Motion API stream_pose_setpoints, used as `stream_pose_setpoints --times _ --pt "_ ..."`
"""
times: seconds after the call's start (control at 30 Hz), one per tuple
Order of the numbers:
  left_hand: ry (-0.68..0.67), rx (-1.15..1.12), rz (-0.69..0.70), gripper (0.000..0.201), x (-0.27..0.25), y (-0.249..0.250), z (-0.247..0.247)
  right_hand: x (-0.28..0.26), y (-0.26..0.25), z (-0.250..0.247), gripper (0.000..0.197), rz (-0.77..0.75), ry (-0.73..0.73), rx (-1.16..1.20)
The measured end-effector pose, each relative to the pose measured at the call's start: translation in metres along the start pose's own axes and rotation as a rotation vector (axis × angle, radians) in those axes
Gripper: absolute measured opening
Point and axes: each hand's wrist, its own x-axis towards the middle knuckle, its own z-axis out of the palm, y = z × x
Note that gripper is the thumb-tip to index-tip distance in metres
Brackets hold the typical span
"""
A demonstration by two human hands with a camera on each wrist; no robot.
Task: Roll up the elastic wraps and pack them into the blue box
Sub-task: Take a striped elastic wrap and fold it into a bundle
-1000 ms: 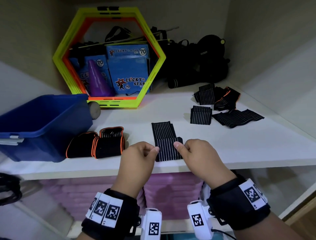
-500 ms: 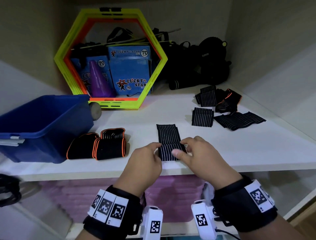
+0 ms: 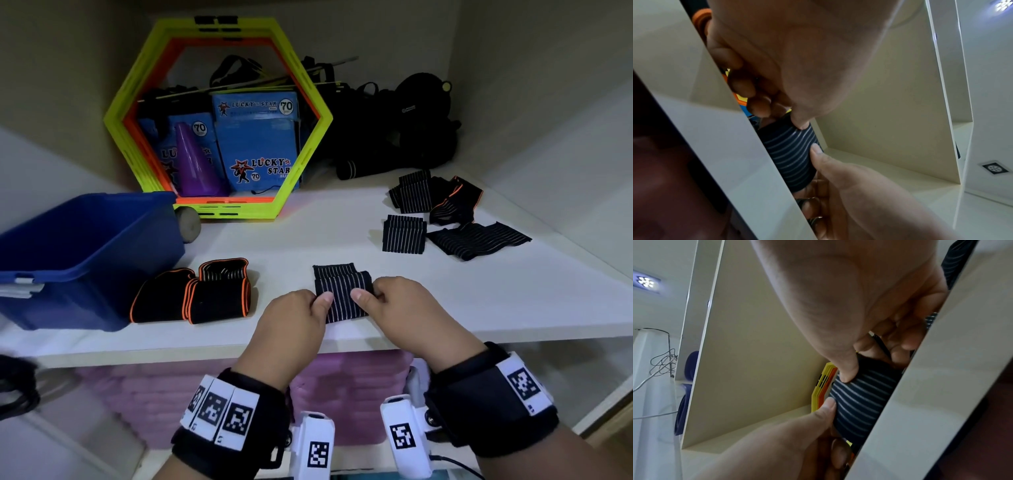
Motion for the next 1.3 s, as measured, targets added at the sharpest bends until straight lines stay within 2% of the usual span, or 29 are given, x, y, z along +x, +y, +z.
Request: stream_pose_setpoints --times 0.17,0.23,0.3,0.43,0.5,0.6,0.67,0.77,0.83,0.9,0.97,1.07,1.17,1.3 --pt "-0.003 0.027 -0.077 0.056 0.003 0.005 0.002 0.002 -0.008 0.005 0.04 0.047 0.113 -0.049" --pt "0.047 0.034 -0.093 0.048 0.005 0.005 0.003 0.002 -0.013 0.005 0.04 0.071 0.134 -0.052" --pt "0.124 -0.01 -0.081 0.032 0.006 0.004 0.003 0.002 -0.017 0.004 0.038 0.084 0.124 -0.055" --pt "0.143 -0.033 -0.024 0.027 0.001 0.006 0.001 0.005 -0.022 -0.001 0.047 0.124 0.038 -0.028" --pt "0.167 -0.055 -0.023 0.027 -0.004 0.005 0.001 0.005 -0.022 -0.005 0.048 0.144 -0.001 0.069" --pt "0.175 -0.099 -0.046 0.027 -0.01 0.002 0.002 0.005 -0.02 -0.008 0.033 0.187 0.014 0.31" --pt "0.185 -0.118 -0.045 0.026 -0.014 -0.001 0.003 0.004 -0.022 -0.007 0.037 0.208 0.021 0.536" --pt "0.193 -0.181 -0.046 0.026 -0.02 0.0 0.004 -0.001 -0.026 -0.006 0.05 0.19 0.065 0.709" --pt "0.204 -0.21 -0.034 0.038 -0.023 0.001 0.004 -0.003 -0.028 -0.007 0.054 0.155 0.046 0.807" --pt "0.214 -0.212 -0.003 0.063 -0.024 0.001 0.005 -0.005 -0.028 -0.007 0.052 0.103 -0.028 0.915" --pt "0.205 -0.213 0.048 0.072 -0.024 0.002 0.003 -0.007 -0.026 -0.009 0.054 0.05 -0.087 0.987" --pt "0.134 -0.27 0.077 0.054 -0.026 0.005 0.0 -0.01 -0.022 -0.009 0.055 -0.017 -0.111 1.057" --pt "0.086 -0.412 0.059 0.038 -0.029 0.007 0.001 -0.013 -0.018 -0.007 0.051 -0.046 -0.057 1.078" --pt "0.026 -0.551 0.043 0.031 -0.033 0.011 0.005 -0.02 -0.019 -0.011 0.046 -0.077 -0.028 0.978"
